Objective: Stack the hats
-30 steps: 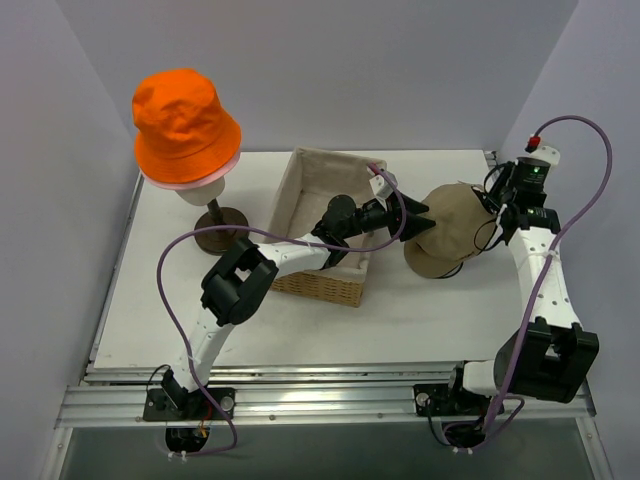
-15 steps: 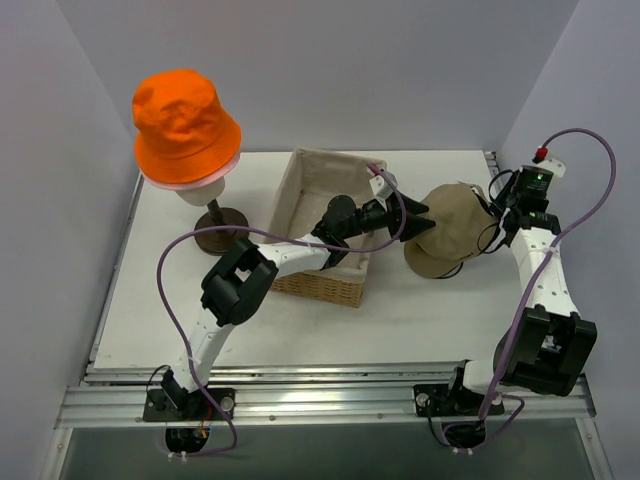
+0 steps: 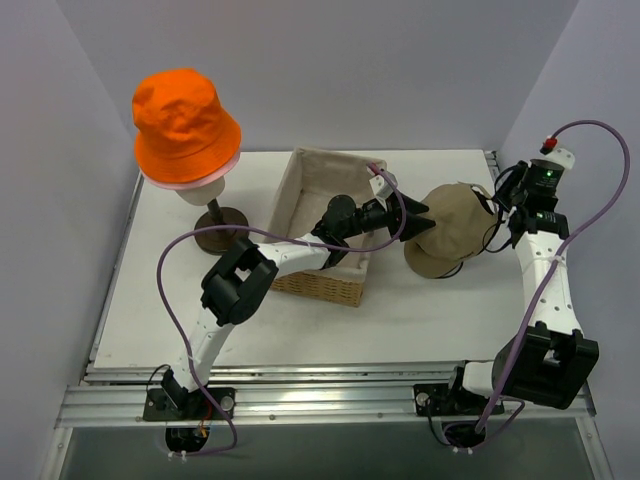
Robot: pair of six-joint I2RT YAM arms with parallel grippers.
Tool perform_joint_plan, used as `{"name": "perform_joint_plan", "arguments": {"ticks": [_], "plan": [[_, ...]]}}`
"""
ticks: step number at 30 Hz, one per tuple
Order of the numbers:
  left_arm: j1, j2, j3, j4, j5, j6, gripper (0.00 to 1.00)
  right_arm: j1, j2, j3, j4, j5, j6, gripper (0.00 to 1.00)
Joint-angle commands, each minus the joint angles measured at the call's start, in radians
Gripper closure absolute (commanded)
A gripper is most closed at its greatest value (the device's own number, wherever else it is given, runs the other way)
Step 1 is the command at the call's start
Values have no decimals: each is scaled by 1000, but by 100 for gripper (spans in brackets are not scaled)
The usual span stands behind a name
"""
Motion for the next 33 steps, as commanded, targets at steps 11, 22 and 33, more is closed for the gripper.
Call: {"name": "perform_joint_plan", "arguments": {"ticks": [11, 22, 33], "plan": [[-5, -14, -32, 45, 18, 20, 39, -7, -17, 11, -4, -169, -31, 67], [-5, -8, -28, 48, 21, 22, 39, -7, -7, 5, -58, -185, -61, 66], [-5, -3, -18, 51, 28, 13, 39, -7, 15, 28, -89, -102, -69, 68]]}}
